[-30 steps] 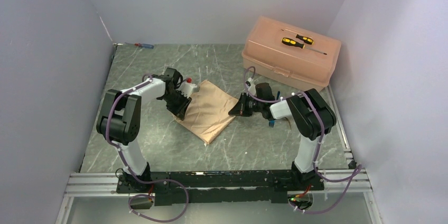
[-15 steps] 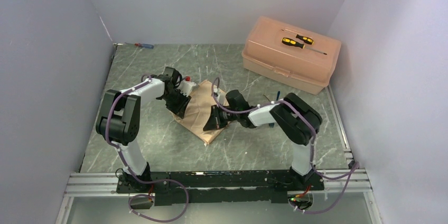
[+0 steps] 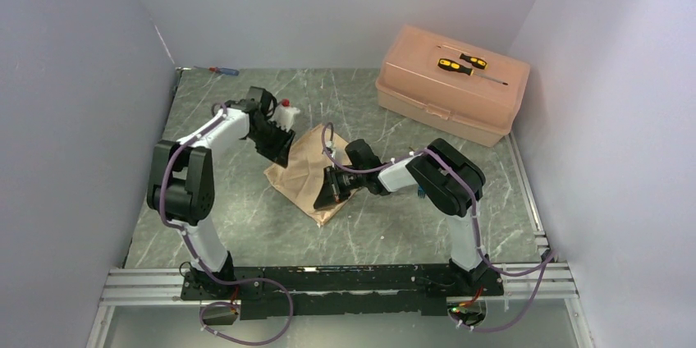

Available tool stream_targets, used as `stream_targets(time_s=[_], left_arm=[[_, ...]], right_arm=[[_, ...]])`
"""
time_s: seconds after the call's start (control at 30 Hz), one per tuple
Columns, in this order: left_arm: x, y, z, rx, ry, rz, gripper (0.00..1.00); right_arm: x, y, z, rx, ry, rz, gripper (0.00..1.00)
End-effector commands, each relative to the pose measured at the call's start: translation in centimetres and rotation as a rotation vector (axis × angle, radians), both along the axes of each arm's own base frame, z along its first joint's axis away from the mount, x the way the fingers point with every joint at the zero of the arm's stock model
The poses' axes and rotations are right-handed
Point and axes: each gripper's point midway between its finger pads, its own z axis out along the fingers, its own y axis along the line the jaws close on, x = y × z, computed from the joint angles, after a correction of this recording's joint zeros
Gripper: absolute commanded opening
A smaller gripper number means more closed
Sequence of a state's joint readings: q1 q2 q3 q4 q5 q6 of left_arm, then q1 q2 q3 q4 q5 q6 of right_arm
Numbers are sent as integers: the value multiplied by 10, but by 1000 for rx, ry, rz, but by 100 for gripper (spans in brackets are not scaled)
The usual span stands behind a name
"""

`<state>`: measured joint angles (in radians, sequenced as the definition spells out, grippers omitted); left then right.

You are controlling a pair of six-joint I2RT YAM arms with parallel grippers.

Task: Fold the napkin into a case and place the utensils inside
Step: Smooth out the square-folded napkin at the center of the board.

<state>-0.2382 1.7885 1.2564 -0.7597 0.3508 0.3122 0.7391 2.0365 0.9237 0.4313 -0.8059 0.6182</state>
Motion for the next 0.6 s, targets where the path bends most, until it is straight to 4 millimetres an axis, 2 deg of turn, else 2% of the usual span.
stream_targets(time_s=[0.0,0.07,0.13,0.23,0.33,0.43,0.57], left_arm=[[3,-28,69,-198,-59,-7,44],[-6,-42,78,-284,-28,-24,45],[-24,-53,71,-346,52,-60,43],[-50,-59,45,-382,191,-100,38],[-68,-53,15,-373,308,-101,32],[-70,-41,-3,-364,351,-70,29],[-52,-22,-11,-379,338,-5,27]], right_arm=[[-4,-15,-33,-104,1,-18,0],[-2,-17,-35,-111,0,-29,0],[-1,-19,-36,-107,5,-40,0],[1,-21,-37,-109,9,-54,0],[2,-22,-38,-110,11,-58,0],[2,-21,-38,-111,7,-60,0],[2,-22,-39,-112,11,-65,0]])
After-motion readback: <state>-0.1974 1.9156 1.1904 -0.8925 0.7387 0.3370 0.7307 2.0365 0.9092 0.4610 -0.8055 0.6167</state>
